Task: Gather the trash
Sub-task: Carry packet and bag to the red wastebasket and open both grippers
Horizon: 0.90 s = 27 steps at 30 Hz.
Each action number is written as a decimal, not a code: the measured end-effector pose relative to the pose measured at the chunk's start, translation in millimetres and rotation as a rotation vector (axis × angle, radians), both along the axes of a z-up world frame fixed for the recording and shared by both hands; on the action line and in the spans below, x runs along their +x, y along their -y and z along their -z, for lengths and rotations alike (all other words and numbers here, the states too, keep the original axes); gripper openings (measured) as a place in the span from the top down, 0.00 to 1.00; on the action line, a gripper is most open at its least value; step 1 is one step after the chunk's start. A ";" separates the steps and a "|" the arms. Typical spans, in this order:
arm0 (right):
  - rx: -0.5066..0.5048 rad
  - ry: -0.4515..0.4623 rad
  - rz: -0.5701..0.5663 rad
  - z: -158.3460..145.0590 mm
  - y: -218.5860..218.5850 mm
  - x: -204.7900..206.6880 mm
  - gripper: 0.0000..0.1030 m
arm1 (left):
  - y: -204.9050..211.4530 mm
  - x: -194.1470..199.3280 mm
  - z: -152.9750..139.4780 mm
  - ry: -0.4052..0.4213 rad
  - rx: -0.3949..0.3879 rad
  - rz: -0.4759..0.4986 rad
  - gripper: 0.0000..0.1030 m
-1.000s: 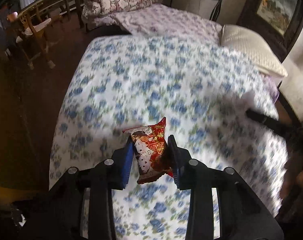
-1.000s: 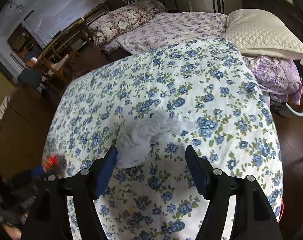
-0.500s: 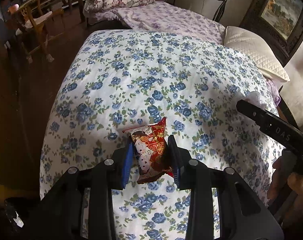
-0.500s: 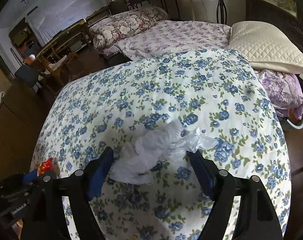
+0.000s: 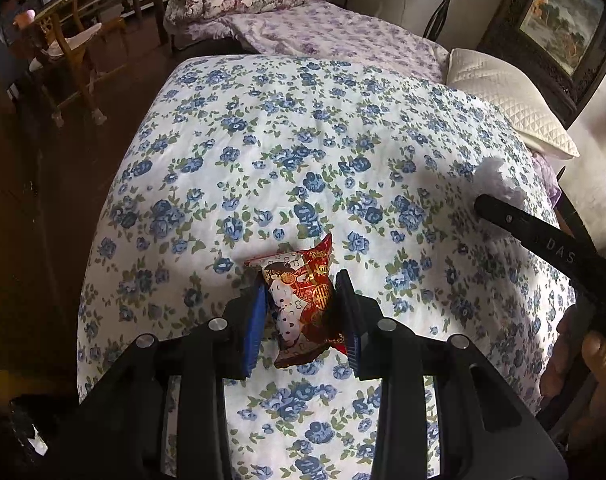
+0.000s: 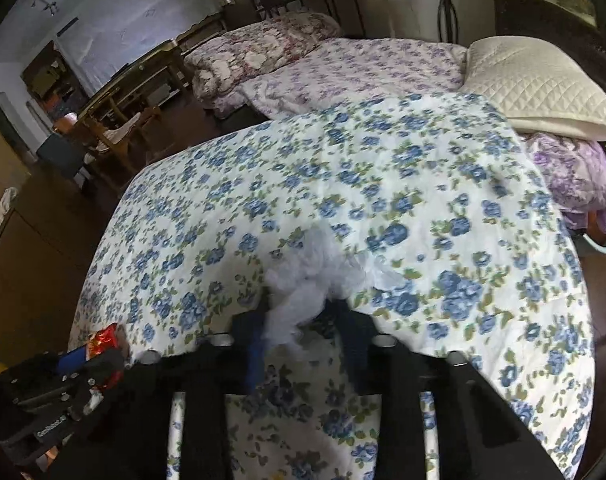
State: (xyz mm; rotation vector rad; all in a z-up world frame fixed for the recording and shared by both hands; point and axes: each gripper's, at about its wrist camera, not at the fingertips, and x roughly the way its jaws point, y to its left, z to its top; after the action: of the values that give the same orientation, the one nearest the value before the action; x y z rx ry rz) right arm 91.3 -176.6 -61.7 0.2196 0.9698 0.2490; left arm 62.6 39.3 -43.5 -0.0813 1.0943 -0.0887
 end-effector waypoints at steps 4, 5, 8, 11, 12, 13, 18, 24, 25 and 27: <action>-0.018 0.010 -0.003 -6.3 -3.0 -4.2 0.82 | -1.3 -0.4 1.3 -0.004 0.000 -0.001 0.66; -0.014 0.013 -0.003 -8.9 -2.5 -5.7 0.82 | -1.2 -0.2 1.6 -0.003 0.000 -0.001 0.66; -0.003 0.022 0.002 -14.4 1.7 -10.3 0.82 | -1.3 -0.8 0.8 -0.001 0.001 -0.001 0.66; 0.014 0.030 0.007 -20.3 7.5 -16.4 0.82 | 0.1 -3.2 -1.6 0.002 0.011 0.000 0.66; 0.018 0.033 0.007 -22.3 9.1 -18.6 0.82 | 0.5 -4.0 -2.7 0.003 0.013 0.001 0.66; 0.024 0.038 0.006 -25.2 10.2 -22.1 0.82 | 0.9 -5.7 -3.8 0.005 0.012 0.001 0.66; 0.046 0.077 -0.008 -43.4 10.8 -45.7 0.82 | 5.0 -15.1 -7.4 0.003 0.013 0.001 0.66; 0.070 0.146 -0.039 -68.9 12.5 -90.5 0.82 | 12.9 -35.6 -20.7 0.028 0.026 0.019 0.66; 0.073 0.149 -0.046 -69.8 15.5 -100.6 0.82 | 13.9 -38.5 -22.8 0.031 0.027 0.023 0.66; 0.071 0.153 -0.048 -70.6 24.8 -118.9 0.82 | 18.3 -45.8 -29.1 0.040 0.028 0.036 0.66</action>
State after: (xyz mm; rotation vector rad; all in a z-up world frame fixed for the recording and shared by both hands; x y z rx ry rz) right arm -27.6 -201.3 8.9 0.2392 0.8157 0.3396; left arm 16.8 21.0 -14.3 -0.0342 1.0569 -0.1071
